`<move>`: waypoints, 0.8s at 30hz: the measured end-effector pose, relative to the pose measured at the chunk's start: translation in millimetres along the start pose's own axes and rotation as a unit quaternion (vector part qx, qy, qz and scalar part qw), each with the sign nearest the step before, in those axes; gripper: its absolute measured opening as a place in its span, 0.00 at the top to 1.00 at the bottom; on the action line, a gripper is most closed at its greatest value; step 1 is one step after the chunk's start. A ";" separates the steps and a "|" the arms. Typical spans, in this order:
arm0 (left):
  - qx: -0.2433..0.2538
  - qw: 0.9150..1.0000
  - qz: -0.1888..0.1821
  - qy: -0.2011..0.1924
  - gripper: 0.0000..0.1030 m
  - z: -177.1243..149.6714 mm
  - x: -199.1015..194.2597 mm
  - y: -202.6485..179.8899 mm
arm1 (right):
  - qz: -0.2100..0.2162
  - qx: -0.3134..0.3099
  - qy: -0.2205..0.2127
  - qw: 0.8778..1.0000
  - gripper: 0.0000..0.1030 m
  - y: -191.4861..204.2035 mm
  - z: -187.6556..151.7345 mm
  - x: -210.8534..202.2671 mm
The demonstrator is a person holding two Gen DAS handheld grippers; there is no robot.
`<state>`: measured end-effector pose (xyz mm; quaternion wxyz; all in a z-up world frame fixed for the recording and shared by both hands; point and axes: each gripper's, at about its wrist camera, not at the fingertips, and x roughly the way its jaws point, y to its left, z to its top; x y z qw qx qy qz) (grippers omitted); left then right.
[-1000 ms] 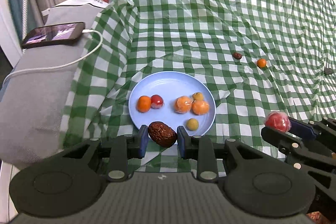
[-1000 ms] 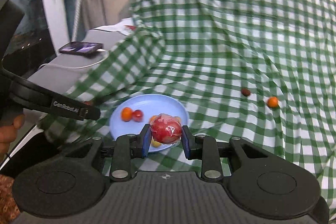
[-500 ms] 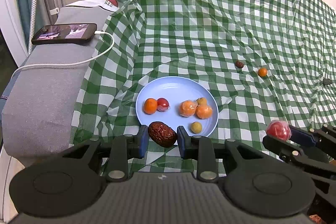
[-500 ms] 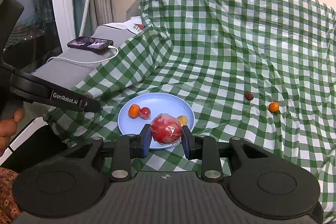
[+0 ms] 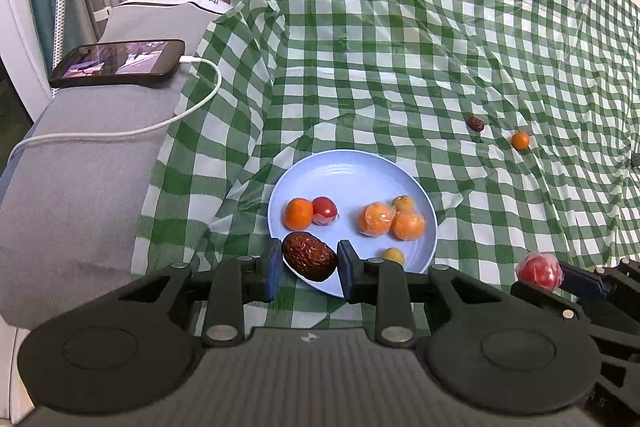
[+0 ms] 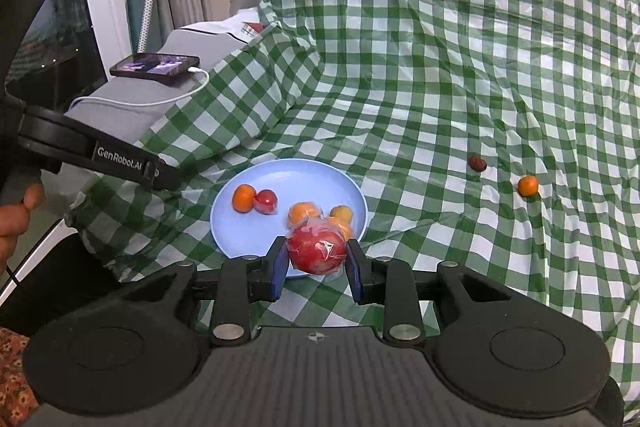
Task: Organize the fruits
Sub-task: 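Carry the red date and cherry tomato over the blue plate with both grippers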
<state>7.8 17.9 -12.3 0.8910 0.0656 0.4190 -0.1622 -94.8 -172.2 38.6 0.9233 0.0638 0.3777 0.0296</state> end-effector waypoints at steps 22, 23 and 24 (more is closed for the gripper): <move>0.023 0.998 0.015 0.059 0.69 29.9 100.4 -3.1 | 0.012 -0.007 0.070 0.997 0.69 1.4 16.9 108.8; 0.026 0.998 0.015 0.060 0.69 29.9 104.0 -3.4 | 0.012 -0.007 0.075 0.997 0.69 1.1 16.8 114.9; 0.029 0.998 0.016 0.061 0.69 30.6 109.1 -4.3 | 0.012 -0.008 0.079 0.997 0.69 1.0 16.7 119.9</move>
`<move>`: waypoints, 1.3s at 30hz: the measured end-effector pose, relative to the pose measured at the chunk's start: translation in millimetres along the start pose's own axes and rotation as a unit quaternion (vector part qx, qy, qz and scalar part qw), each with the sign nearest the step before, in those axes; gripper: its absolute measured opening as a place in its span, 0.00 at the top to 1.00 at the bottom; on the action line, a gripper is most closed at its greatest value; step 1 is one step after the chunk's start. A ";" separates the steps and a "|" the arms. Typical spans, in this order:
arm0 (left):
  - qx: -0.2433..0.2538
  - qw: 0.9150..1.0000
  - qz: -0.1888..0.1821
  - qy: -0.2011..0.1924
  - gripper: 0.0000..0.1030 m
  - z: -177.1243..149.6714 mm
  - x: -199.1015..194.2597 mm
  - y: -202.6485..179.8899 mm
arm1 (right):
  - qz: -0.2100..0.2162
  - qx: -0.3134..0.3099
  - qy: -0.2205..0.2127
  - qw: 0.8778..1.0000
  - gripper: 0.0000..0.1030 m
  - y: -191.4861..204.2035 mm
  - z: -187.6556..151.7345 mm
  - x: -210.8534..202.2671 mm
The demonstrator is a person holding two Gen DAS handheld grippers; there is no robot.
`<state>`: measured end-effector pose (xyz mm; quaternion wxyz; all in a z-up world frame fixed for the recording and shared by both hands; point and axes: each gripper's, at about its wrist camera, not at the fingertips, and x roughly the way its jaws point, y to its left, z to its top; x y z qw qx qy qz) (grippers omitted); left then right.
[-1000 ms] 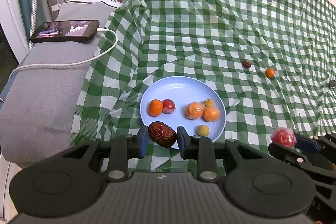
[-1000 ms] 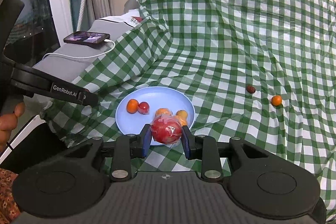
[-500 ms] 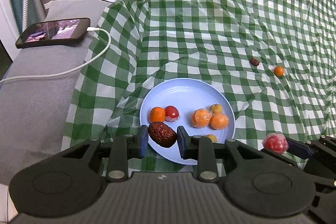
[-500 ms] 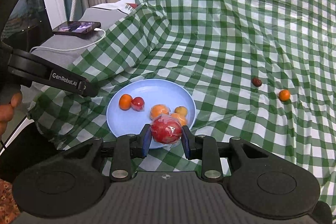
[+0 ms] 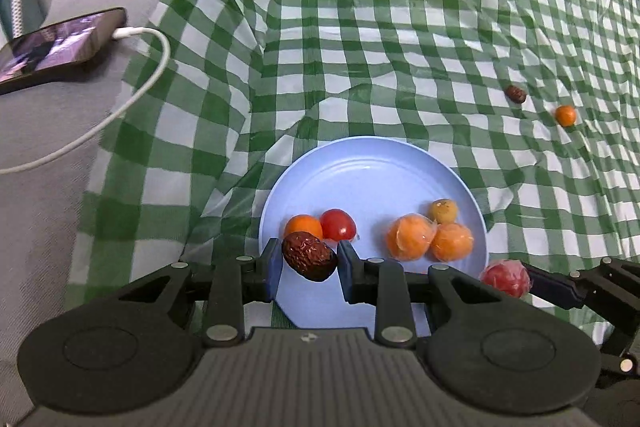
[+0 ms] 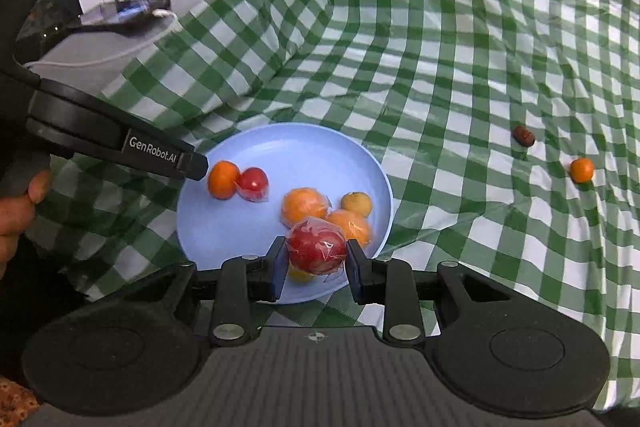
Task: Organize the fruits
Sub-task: 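Carry the red date and cherry tomato over the blue plate with both grippers, then open both grippers to drop the date and cherry tomato onto the plate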
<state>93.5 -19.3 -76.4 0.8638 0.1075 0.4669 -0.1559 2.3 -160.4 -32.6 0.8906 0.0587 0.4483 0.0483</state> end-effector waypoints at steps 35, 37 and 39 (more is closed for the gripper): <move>0.004 0.998 0.041 -0.037 0.00 -59.8 -71.8 9.6 | -0.011 -0.001 -0.007 1.000 0.01 16.8 -20.1 -66.9; -0.001 0.998 0.036 -0.045 0.00 -64.2 -80.9 9.1 | -0.016 0.008 -0.019 1.000 0.01 15.9 -21.4 -76.1; -0.006 0.998 0.034 -0.057 0.00 -67.2 -90.8 8.7 | -0.020 0.007 -0.027 0.999 0.01 17.7 -26.1 -84.5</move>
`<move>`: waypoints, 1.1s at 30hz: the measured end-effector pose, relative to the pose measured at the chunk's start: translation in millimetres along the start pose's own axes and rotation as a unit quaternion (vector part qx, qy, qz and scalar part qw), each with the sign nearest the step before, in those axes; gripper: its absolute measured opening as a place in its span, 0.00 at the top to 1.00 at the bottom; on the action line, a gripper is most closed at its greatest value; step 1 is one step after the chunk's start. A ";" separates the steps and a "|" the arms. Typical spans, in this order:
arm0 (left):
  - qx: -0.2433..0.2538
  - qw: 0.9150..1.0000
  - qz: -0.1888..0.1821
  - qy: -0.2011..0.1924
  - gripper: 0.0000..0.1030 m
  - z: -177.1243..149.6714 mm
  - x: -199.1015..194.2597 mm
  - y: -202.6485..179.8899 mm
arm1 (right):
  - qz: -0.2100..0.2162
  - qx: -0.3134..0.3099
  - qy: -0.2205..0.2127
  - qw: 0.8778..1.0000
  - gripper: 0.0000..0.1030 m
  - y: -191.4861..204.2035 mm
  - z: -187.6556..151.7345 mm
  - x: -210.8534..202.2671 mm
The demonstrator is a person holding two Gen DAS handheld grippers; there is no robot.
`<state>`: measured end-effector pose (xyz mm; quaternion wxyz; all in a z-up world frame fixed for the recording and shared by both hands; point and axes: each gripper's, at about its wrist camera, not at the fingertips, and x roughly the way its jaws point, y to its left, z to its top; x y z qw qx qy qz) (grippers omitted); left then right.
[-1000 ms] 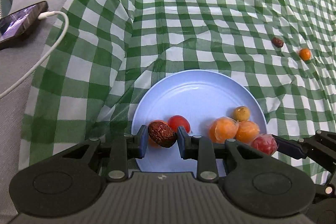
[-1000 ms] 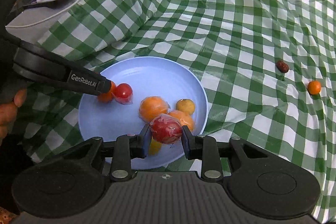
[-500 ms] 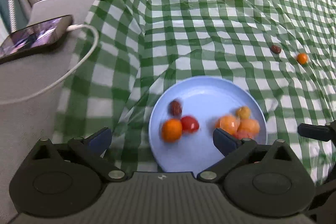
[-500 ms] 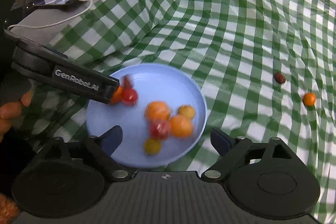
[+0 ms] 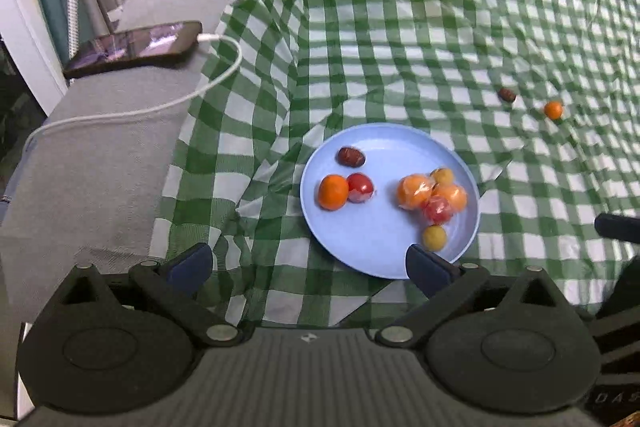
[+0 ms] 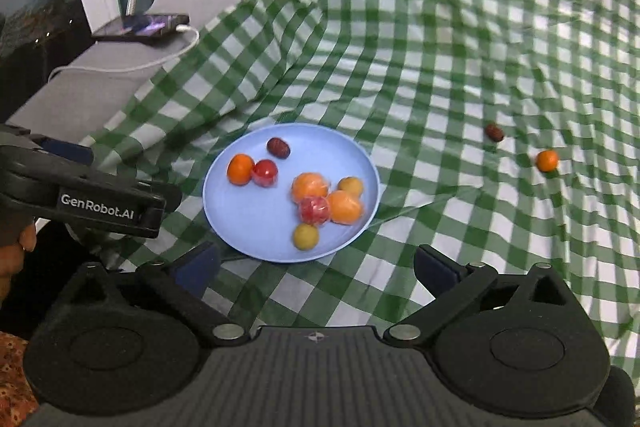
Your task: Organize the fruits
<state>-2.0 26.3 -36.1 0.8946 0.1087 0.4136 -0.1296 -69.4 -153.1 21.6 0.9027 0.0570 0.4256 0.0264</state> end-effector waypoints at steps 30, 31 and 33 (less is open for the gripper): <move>0.001 0.998 0.000 -0.057 0.00 -10.6 -54.9 -11.5 | -0.009 -0.006 -0.059 0.998 0.01 9.3 -13.9 -47.3; 0.001 0.998 0.000 -0.056 0.00 -10.4 -54.2 -11.9 | -0.008 -0.005 -0.057 0.998 0.01 8.8 -13.7 -46.2; 0.002 0.999 0.000 -0.052 0.00 -9.1 -50.5 -10.5 | -0.007 -0.003 -0.053 0.999 0.01 8.0 -13.5 -43.8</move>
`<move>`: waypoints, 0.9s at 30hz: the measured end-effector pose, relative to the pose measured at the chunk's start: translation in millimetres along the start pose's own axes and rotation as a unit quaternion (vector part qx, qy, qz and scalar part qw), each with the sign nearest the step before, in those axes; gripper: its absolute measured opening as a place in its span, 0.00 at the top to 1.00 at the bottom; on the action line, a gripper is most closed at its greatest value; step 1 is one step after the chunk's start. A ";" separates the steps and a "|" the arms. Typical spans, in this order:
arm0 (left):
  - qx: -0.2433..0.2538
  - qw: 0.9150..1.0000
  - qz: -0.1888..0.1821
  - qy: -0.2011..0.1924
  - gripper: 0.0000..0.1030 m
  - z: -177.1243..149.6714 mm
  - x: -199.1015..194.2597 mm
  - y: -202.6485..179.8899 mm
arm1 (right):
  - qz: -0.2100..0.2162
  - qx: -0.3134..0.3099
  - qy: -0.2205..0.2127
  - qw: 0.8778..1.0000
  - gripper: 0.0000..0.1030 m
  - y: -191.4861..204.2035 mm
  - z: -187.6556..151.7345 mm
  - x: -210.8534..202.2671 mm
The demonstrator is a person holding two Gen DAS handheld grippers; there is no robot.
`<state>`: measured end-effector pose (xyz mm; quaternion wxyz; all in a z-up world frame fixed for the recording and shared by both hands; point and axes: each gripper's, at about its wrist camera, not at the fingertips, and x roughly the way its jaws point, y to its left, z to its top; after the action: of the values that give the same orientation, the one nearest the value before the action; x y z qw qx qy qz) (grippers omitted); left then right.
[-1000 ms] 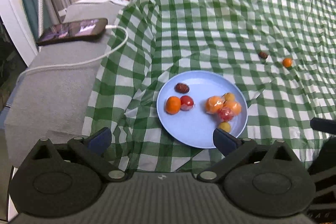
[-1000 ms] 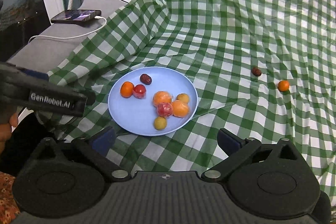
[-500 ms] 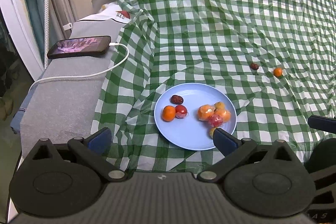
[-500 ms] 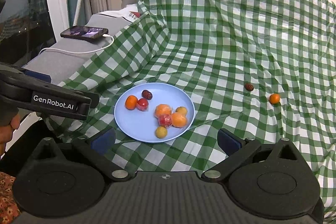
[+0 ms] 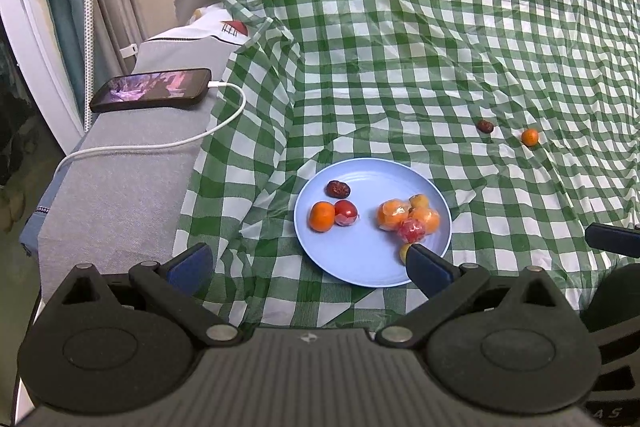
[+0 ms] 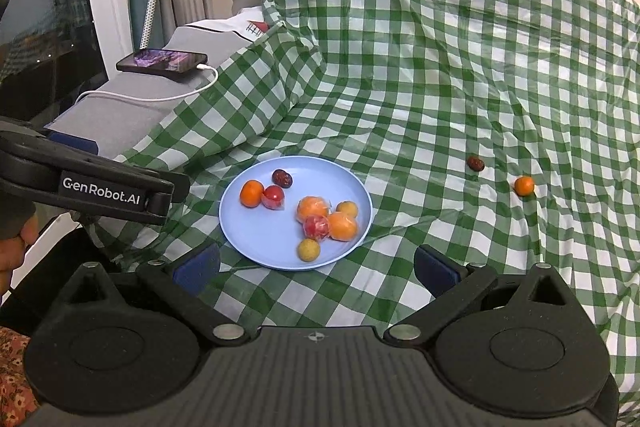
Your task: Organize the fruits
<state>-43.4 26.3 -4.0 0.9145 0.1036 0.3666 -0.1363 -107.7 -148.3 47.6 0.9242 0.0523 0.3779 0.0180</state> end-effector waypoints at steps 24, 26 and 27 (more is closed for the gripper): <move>0.004 0.999 0.002 0.041 0.00 19.1 45.9 -3.4 | -0.001 0.044 0.041 0.998 0.01 -26.9 4.1 43.0; 0.007 0.999 0.002 0.043 0.00 22.8 49.9 -6.7 | -0.003 0.050 0.043 0.998 0.01 -31.5 3.8 46.4; 0.008 0.999 0.002 0.044 0.00 24.1 51.4 -8.6 | -0.004 0.054 0.044 0.998 0.01 -34.1 3.7 48.1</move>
<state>5.0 2.4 -23.6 0.8968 0.1176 0.4052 -0.1332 -71.0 -179.0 13.0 0.9024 0.0997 0.4192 -0.0042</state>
